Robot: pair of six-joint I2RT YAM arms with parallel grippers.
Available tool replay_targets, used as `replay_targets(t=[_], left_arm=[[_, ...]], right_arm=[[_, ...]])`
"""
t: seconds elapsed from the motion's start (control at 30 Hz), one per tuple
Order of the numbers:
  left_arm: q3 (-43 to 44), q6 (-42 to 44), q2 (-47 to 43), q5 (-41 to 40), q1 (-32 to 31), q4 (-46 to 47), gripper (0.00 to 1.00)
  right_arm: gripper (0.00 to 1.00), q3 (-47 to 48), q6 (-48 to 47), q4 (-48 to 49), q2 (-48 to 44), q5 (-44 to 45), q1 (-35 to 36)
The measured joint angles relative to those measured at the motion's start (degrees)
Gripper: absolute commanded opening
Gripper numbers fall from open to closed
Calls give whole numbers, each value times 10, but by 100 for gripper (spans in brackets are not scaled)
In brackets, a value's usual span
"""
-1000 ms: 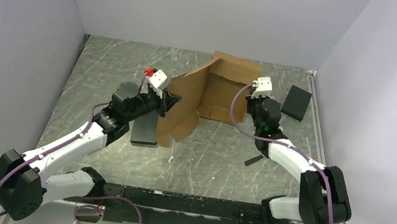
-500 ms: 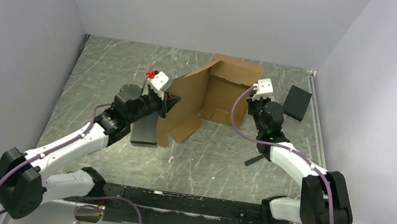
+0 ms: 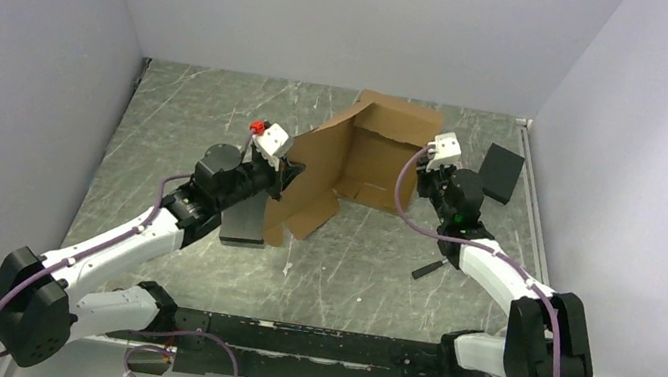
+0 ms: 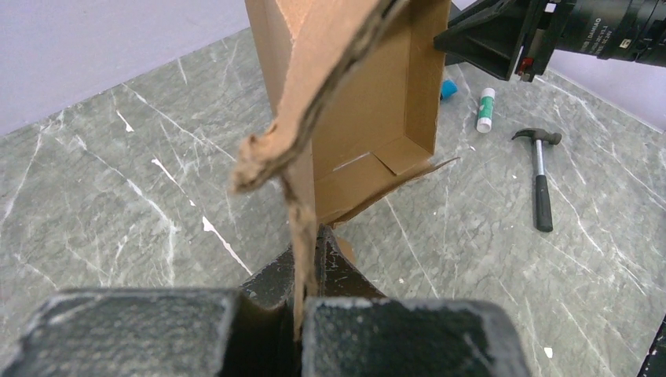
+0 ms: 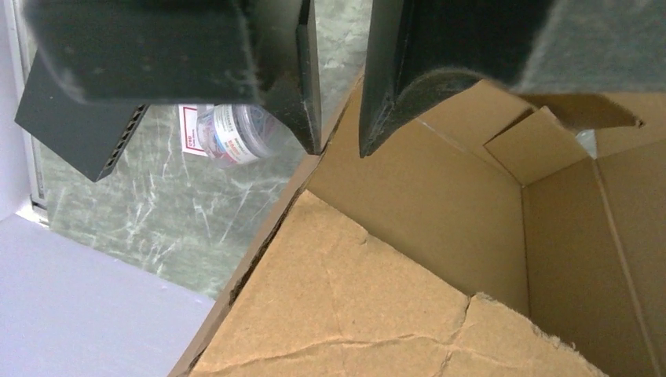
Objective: Fold the paper box
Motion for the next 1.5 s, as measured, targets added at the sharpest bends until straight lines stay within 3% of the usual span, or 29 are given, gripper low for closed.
replay_targets(t=[0.13, 0.37, 0.67, 0.97, 1.5], left_arm=[[0, 7, 1, -10, -4, 0, 0], [0, 10, 3, -27, -5, 1, 0], [0, 10, 3, -42, -6, 0, 0], [0, 10, 3, -46, -7, 0, 0], [1, 9, 3, -47, -9, -1, 0]], right_arm=[[44, 9, 7, -30, -10, -35, -19], [77, 40, 1, -99, -19, -126, -64], [84, 51, 7, -150, -33, -218, -94], [95, 63, 100, -158, -40, -284, -123], [96, 96, 263, -141, -31, -289, -136]])
